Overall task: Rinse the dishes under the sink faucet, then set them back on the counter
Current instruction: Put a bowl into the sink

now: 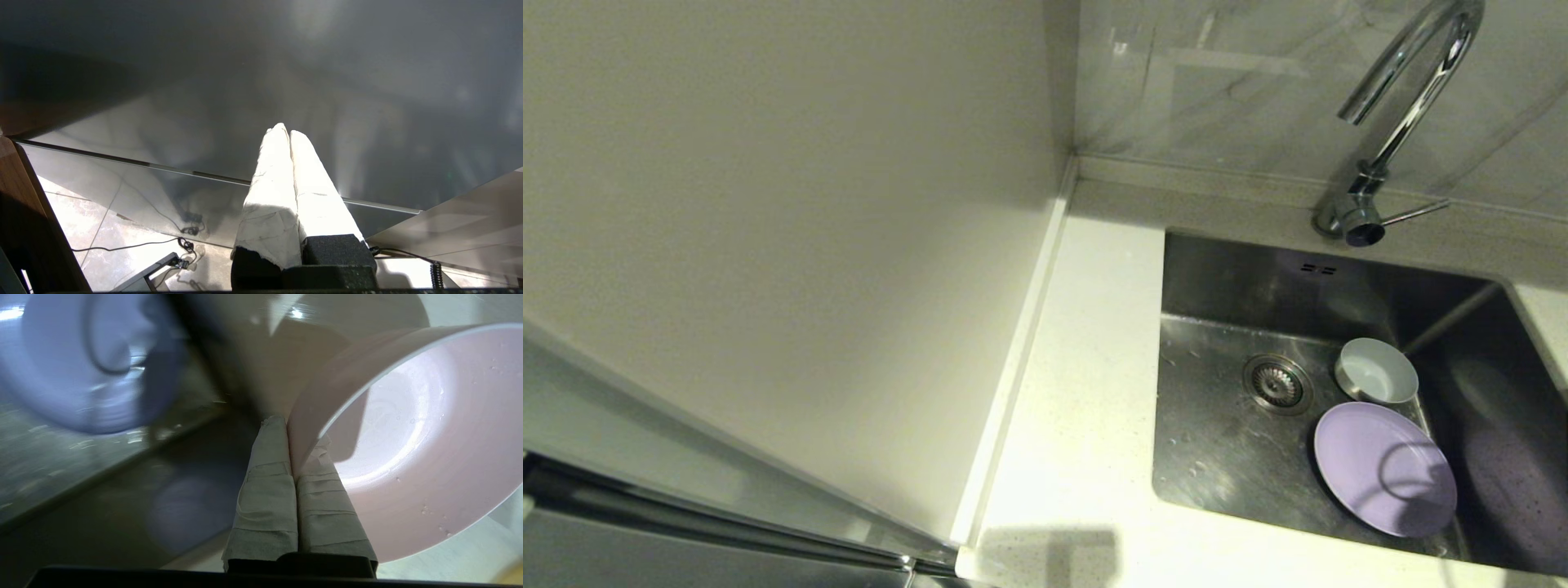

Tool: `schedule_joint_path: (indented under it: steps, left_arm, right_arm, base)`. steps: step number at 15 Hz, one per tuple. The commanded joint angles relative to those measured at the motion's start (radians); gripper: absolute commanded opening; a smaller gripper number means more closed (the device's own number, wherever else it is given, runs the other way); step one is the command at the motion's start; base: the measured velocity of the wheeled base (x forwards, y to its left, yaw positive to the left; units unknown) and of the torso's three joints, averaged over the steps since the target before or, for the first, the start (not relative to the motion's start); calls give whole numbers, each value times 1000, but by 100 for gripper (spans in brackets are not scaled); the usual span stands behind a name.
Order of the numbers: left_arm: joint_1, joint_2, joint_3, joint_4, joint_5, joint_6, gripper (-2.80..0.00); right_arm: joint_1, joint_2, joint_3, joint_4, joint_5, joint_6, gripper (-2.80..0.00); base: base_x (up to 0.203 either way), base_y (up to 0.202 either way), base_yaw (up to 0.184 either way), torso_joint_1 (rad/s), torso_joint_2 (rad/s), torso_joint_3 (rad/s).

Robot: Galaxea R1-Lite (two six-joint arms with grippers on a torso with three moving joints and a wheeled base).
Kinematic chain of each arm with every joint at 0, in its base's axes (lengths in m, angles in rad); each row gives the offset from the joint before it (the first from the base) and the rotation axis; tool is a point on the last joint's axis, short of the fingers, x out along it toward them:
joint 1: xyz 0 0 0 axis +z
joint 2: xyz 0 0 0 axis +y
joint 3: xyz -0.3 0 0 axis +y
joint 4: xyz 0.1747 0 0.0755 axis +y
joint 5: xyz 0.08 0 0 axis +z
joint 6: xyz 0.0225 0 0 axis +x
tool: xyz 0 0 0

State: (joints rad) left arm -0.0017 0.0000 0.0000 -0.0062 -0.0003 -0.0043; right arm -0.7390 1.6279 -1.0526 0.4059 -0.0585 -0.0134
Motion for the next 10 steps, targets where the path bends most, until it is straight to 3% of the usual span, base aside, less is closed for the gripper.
schedule_joint_path:
  steps: [1,6,8,10]
  left_arm:
    - [0,0,3,-1,0,0,-280]
    - [0,0,3,-1,0,0,-280]
    - [0,0,3,0,0,0,-280]
    - [0,0,3,0,0,0,-280]
  right_arm:
    - [170,-105,8,3,1,54,-280]
    - [637,-152,7,28,-167,273,-280]
    - [761,-101,1,34,-256,348,-280]
    - [833,-16,-44,36,-291,393,-280]
  base:
    - [0,0,0,0,0,0]
    - [0,0,0,0,0,0]
    - [0,0,0,0,0,0]
    - [0,0,0,0,0,0]
